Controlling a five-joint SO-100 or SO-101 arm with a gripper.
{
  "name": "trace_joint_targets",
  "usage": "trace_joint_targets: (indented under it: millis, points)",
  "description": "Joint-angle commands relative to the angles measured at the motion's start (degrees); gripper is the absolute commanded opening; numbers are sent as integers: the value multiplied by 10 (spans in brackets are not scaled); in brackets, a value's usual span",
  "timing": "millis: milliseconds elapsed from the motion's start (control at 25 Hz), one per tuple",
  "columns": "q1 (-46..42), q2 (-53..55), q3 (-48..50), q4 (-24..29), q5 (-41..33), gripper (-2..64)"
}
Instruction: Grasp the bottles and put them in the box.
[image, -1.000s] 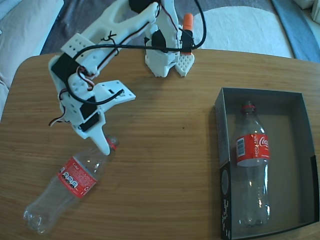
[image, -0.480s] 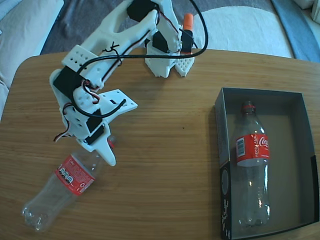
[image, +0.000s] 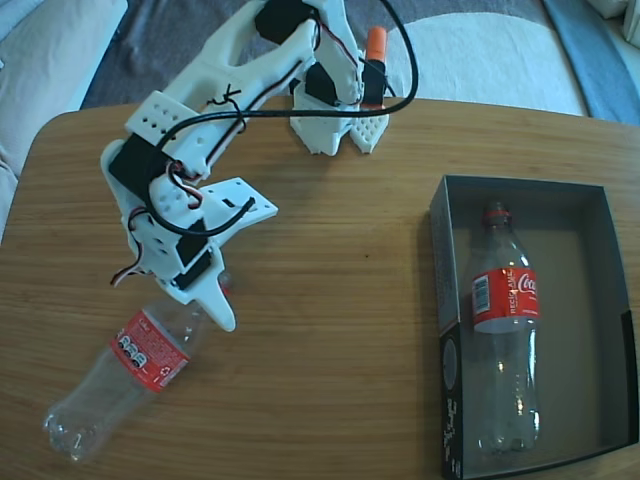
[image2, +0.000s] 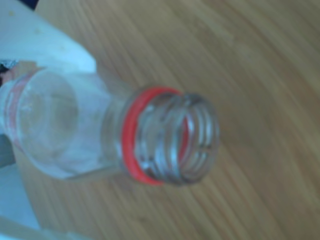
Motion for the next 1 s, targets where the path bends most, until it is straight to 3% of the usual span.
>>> trace_joint_targets:
  millis: [0,640,960]
  points:
    - [6,9,-4,-5,2,428]
    - [5,9,91,-88,4,427]
    - [6,-15,92,-121,3,425]
